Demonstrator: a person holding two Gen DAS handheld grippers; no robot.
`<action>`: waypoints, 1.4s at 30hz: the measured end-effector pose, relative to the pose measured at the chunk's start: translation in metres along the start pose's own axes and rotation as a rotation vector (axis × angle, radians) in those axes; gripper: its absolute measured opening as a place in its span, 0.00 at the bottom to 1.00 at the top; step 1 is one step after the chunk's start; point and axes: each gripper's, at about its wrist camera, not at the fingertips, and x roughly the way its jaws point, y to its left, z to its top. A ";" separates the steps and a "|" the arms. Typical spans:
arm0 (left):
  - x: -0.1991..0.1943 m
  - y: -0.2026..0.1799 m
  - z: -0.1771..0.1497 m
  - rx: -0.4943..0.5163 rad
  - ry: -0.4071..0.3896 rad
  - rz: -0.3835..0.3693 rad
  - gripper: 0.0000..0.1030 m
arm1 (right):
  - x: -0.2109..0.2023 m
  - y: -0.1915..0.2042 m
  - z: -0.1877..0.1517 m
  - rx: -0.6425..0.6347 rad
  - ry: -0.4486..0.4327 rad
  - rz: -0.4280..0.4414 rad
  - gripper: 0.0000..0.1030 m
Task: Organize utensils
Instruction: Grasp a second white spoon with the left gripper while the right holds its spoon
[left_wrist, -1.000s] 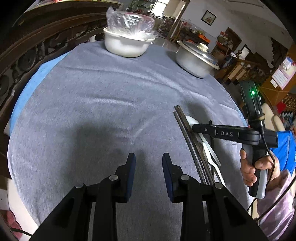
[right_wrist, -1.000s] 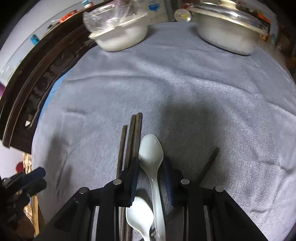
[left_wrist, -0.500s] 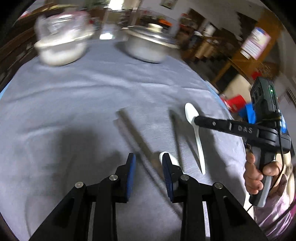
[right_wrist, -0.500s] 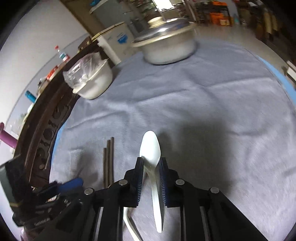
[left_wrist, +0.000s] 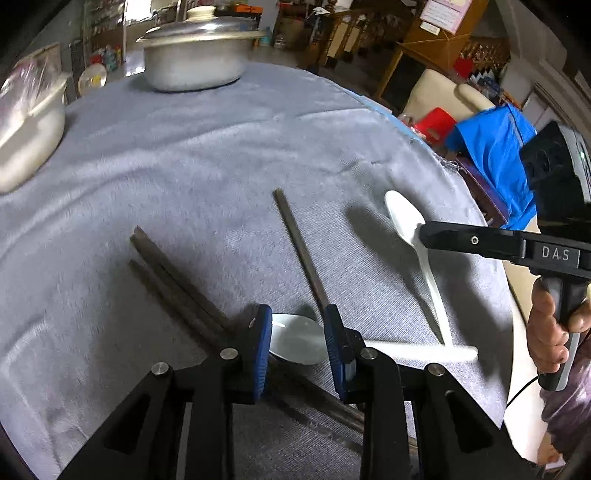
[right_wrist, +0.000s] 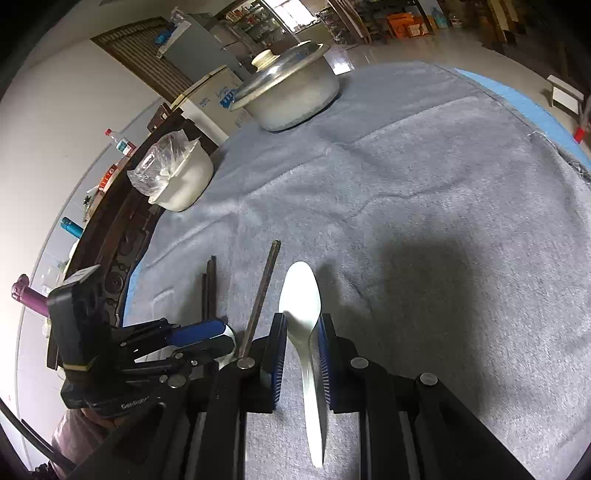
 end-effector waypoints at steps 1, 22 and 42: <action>-0.001 0.002 -0.002 -0.009 -0.003 -0.006 0.26 | 0.000 0.000 -0.001 -0.002 0.000 -0.013 0.18; -0.053 0.045 -0.036 -0.015 -0.078 0.167 0.21 | -0.005 -0.022 -0.029 0.008 0.034 -0.167 0.19; -0.036 0.039 -0.031 -0.163 -0.030 0.111 0.39 | -0.006 -0.024 -0.032 -0.024 0.014 -0.137 0.20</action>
